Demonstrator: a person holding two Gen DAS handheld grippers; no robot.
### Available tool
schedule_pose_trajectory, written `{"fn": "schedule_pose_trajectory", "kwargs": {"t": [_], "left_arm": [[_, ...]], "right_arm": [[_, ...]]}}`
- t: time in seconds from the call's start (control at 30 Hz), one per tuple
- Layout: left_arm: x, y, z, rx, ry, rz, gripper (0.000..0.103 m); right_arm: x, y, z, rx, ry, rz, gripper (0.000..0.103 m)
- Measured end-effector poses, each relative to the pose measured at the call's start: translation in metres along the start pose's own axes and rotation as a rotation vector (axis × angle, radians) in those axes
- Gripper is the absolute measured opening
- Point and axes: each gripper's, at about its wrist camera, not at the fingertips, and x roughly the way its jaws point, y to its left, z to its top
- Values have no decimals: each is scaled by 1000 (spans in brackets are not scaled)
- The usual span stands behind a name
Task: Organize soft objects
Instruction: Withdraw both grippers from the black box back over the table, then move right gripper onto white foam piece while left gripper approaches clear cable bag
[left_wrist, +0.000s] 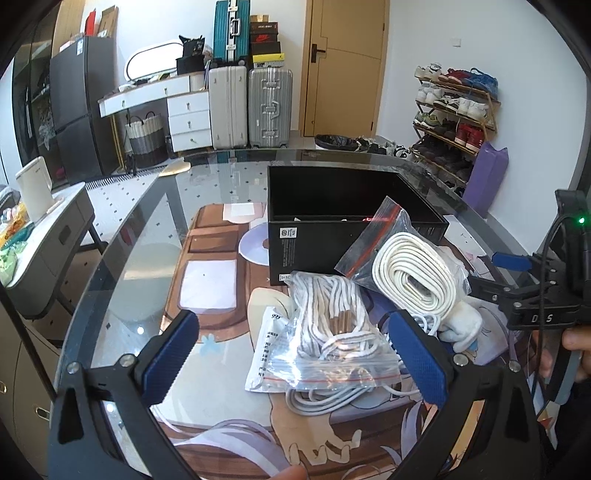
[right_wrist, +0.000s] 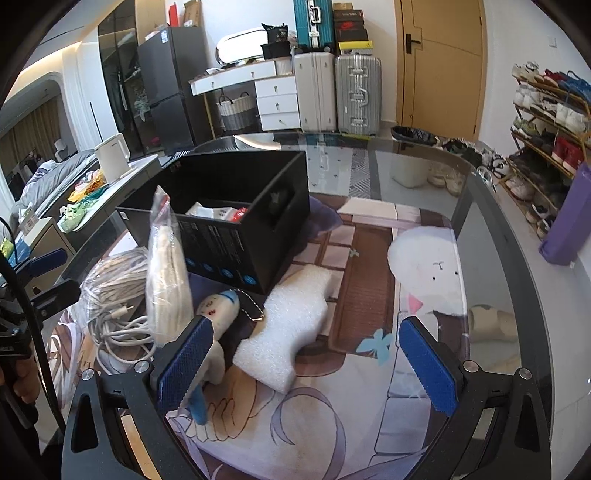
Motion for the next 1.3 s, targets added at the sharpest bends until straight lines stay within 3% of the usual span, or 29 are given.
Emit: {"fn": "schedule_pose_trajectory", "kwargs": {"t": [1.3], "left_arm": [[12,-6,-7,33,64,-16,103]], "right_arm": [[19,-10,-6,56,91,-13,102]]}}
